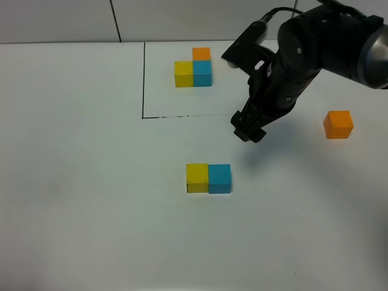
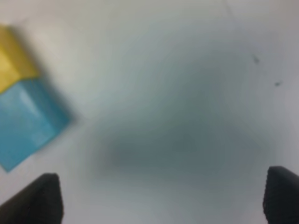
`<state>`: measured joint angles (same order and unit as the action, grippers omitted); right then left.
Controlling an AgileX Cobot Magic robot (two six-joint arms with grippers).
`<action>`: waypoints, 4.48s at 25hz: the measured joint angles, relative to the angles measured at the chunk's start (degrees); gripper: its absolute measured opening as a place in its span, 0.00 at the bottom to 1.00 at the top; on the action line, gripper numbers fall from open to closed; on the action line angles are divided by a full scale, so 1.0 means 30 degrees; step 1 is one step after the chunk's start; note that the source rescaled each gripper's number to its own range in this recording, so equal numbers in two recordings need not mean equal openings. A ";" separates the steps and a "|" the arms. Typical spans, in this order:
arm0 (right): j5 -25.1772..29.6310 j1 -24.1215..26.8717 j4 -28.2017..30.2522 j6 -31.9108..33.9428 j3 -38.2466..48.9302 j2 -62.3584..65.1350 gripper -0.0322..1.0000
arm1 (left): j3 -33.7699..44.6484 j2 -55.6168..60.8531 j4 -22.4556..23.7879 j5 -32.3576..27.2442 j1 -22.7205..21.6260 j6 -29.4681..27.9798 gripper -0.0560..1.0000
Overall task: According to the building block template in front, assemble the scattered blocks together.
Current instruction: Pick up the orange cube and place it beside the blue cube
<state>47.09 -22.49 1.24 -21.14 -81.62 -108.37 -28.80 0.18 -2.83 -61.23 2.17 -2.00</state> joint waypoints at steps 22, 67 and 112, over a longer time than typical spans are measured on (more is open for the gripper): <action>-0.1709 0.2623 0.2278 0.7546 0.1706 0.0021 0.75 | 0.0000 0.0000 0.0000 0.0000 0.0000 0.0022 0.84; -0.1539 0.7777 0.0012 0.6317 0.0293 -0.2952 0.75 | 0.0000 0.0000 0.0000 0.0000 0.0000 0.0022 0.84; -0.0088 0.1053 0.2940 1.4584 -0.1834 -0.3512 0.06 | 0.0000 0.0000 0.0000 0.0000 0.0000 -0.0038 0.84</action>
<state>46.83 -19.33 10.06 22.61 -87.13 -118.91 -28.80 0.18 -2.83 -61.23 2.17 -2.11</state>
